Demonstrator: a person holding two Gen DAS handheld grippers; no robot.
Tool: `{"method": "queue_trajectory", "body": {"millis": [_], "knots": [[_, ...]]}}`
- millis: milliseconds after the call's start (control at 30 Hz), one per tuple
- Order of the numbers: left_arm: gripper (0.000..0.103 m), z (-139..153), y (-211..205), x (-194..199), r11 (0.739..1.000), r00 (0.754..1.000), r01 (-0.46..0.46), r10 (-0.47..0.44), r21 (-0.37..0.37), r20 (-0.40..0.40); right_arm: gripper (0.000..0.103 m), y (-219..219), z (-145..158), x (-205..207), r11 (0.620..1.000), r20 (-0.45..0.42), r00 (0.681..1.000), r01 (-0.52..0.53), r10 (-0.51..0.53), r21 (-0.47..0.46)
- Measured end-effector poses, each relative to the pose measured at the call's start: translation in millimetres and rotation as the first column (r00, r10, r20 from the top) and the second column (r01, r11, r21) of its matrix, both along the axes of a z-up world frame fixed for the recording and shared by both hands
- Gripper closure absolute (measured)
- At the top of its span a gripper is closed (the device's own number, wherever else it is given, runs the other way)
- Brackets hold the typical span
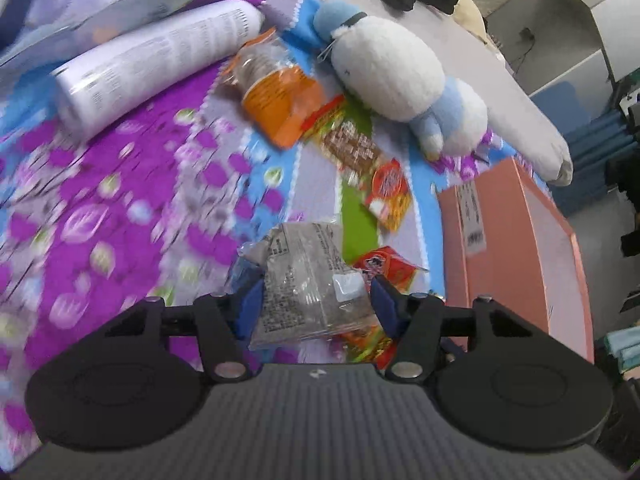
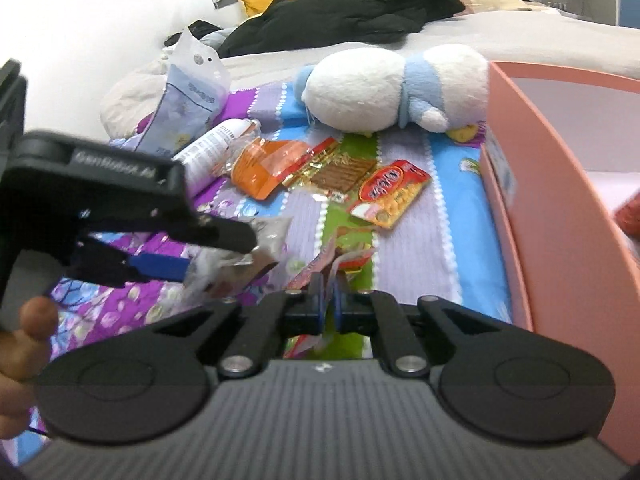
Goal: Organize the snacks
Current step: 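Grasp the clear snack bag with left tool while right tool grasps orange-red bag, then lift both held bags and carry them over the pink box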
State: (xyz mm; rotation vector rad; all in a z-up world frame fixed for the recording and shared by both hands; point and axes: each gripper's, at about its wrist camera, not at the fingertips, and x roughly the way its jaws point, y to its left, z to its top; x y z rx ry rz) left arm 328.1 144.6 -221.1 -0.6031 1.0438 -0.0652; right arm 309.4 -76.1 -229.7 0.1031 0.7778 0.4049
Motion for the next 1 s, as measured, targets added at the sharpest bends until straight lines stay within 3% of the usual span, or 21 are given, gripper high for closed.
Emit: {"method": "queue_trajectory", "body": {"millis": [200,500,567,867,933,967,1000], "knots": [[0.041,5,-7,-61,1.0,1.0,-0.005,0.005,0.013,-0.006,0.095,-10,12,-46,1.0,-0.007,1.0,0.015,-0.015,0.003],[0.043,9,-30,-141,0.991,1.0,0.024,-0.025,0.132,0.005,0.095,-31,19,-114,1.0,-0.016,1.0,0.022,-0.022,0.007],[0.043,6,-37,-151,0.983,0.999,0.033,-0.033,0.181,-0.002,0.095,-37,16,-130,1.0,-0.025,0.999,0.025,-0.025,-0.001],[0.042,-5,-50,-178,0.976,1.0,0.013,-0.008,0.217,-0.025,0.091,-60,-4,-167,0.999,-0.096,0.995,0.04,-0.04,-0.001],[0.041,-5,-52,-181,0.975,1.0,0.003,0.003,0.222,-0.028,0.08,-63,-6,-170,0.999,-0.107,0.993,0.047,-0.048,-0.015],[0.04,-4,-52,-182,0.973,1.0,-0.003,0.01,0.229,-0.029,0.07,-64,-6,-172,0.998,-0.11,0.993,0.05,-0.052,-0.024],[0.037,-4,-53,-181,0.972,0.999,-0.007,0.015,0.236,-0.031,0.052,-66,-7,-174,0.998,-0.102,0.993,0.051,-0.054,-0.028]]}}
